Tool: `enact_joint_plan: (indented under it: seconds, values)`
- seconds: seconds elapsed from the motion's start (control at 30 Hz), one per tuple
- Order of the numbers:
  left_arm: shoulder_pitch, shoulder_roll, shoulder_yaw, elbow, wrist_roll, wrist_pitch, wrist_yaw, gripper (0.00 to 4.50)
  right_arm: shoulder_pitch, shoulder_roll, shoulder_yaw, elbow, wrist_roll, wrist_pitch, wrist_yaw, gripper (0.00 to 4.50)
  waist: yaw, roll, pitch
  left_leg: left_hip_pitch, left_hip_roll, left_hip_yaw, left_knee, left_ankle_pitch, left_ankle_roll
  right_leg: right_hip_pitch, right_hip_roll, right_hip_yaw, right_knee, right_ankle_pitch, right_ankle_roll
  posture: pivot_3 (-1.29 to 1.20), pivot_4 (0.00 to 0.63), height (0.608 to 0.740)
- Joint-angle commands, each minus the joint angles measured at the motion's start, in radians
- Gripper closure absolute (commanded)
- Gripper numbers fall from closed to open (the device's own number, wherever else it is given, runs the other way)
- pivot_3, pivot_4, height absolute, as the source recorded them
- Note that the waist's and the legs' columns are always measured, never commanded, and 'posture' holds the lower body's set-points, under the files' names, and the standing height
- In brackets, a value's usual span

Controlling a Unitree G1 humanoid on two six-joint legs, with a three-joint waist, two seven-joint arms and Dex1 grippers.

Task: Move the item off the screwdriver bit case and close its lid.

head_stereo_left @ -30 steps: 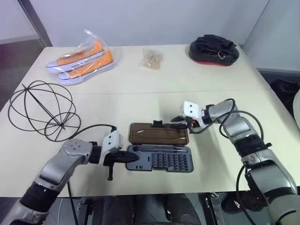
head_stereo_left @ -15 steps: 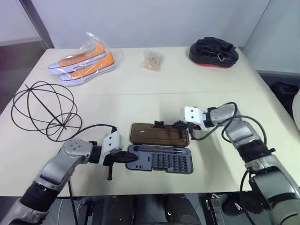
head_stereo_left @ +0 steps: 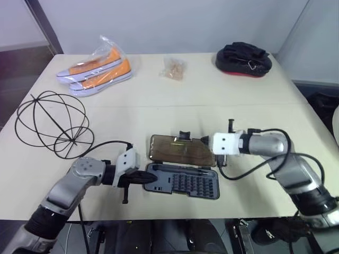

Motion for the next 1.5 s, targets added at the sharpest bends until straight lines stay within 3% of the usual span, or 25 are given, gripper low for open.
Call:
enact_joint_plan:
  seconds: [0.03, 0.2, 0.5, 0.6, 0.8, 0.9, 0.97, 1.2, 1.5]
  values:
    - [0.031, 0.000, -0.024, 0.010, 0.013, 0.053, 0.012, 4.50, 0.034, -0.012, -0.029, -0.107, -0.046, 0.026, -0.042, 4.48, -0.001, 0.000, 0.000, 0.000, 0.000, 0.000, 0.000, 0.000, 0.000, 0.000, 0.000, 0.000, 0.000, 0.000, 0.000, 0.00, 0.150, 0.740]
    - [0.040, -0.006, -0.009, -0.011, -0.003, 0.087, 0.033, 4.50, 0.055, -0.001, -0.042, -0.164, -0.050, 0.033, -0.072, 4.48, -0.002, 0.000, 0.000, 0.000, 0.000, 0.000, 0.000, 0.000, 0.000, 0.000, 0.000, 0.000, 0.000, 0.000, 0.000, 0.00, 0.150, 0.740]
    - [0.037, 0.010, 0.040, -0.048, -0.086, 0.139, -0.002, 4.50, -0.018, -0.015, -0.024, -0.064, -0.050, -0.059, -0.067, 4.48, -0.003, 0.000, 0.000, 0.000, 0.000, 0.000, 0.000, 0.000, 0.000, 0.000, 0.000, 0.000, 0.000, -0.001, -0.001, 0.00, 0.150, 0.740]
    - [0.049, 0.033, 0.095, -0.082, -0.128, 0.176, 0.005, 4.50, -0.007, -0.025, -0.032, -0.076, -0.049, -0.083, -0.067, 4.48, -0.003, -0.001, 0.001, -0.001, 0.000, 0.000, 0.000, 0.000, 0.000, -0.001, 0.000, 0.000, 0.000, -0.001, -0.001, 0.00, 0.150, 0.740]
    - [0.068, 0.129, 0.317, -0.160, -0.360, 0.367, -0.004, 4.50, 0.011, -0.044, -0.050, -0.080, -0.043, -0.122, -0.078, 4.48, -0.003, -0.001, 0.002, -0.002, 0.001, 0.000, 0.000, 0.000, 0.000, -0.002, 0.000, 0.000, 0.000, -0.001, -0.001, 0.00, 0.150, 0.740]
    - [0.007, 0.114, 0.391, -0.110, -0.406, 0.415, 0.063, 4.50, 0.017, -0.050, -0.056, -0.072, -0.044, -0.138, -0.082, 4.48, 0.003, -0.002, 0.002, -0.002, 0.001, 0.000, 0.000, 0.000, 0.000, -0.001, 0.000, 0.000, -0.001, -0.001, -0.001, 0.00, 0.150, 0.740]
    - [-0.039, 0.089, 0.402, -0.056, -0.378, 0.392, 0.106, 4.50, 0.020, -0.052, -0.059, -0.071, -0.044, -0.147, -0.084, 4.48, 0.002, -0.002, 0.002, -0.002, 0.001, 0.000, 0.001, 0.000, 0.000, -0.001, 0.000, -0.001, -0.001, -0.001, -0.001, 0.00, 0.150, 0.740]
    - [-0.229, -0.084, 0.178, 0.220, -0.046, 0.114, 0.227, 4.50, 0.027, -0.049, -0.055, -0.092, -0.052, -0.176, -0.089, 4.48, 0.001, -0.002, 0.003, -0.002, -0.001, 0.000, 0.000, 0.000, 0.000, -0.001, 0.000, 0.000, -0.001, 0.001, 0.002, 0.00, 0.150, 0.740]
    - [-0.308, -0.174, 0.073, 0.361, 0.055, 0.012, 0.166, 4.50, 0.034, -0.048, -0.064, -0.118, -0.062, -0.174, -0.104, 4.48, -0.002, -0.002, 0.003, -0.002, 0.000, 0.000, 0.000, 0.000, 0.000, -0.002, 0.001, 0.000, -0.001, 0.001, 0.002, 0.00, 0.150, 0.740]
